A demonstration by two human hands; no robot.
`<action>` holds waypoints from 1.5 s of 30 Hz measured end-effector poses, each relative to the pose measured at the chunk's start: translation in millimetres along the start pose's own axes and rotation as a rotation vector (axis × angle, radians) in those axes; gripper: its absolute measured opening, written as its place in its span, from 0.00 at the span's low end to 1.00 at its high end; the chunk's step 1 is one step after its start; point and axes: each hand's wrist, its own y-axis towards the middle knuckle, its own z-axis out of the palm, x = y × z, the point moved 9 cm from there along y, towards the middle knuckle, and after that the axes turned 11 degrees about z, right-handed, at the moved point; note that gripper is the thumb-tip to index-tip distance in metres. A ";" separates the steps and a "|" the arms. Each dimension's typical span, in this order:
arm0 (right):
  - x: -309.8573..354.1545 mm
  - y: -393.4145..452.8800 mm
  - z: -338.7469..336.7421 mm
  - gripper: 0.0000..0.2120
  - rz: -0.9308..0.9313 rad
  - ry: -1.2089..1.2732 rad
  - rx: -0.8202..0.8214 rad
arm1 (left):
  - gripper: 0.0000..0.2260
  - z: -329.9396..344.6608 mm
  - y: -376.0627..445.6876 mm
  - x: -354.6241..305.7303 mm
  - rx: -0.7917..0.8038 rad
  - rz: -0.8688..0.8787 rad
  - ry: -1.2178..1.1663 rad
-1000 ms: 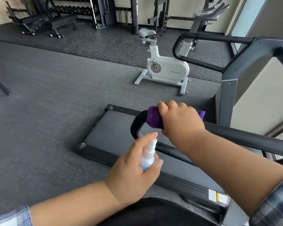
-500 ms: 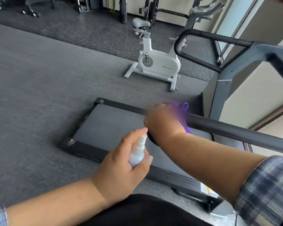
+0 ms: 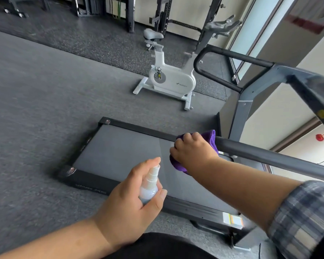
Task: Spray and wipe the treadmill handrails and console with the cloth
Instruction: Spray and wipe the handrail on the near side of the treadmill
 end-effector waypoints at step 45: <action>-248.9 -198.2 176.0 0.43 0.675 0.803 -0.292 | 0.27 253.3 70.6 -95.8 0.325 0.129 -0.097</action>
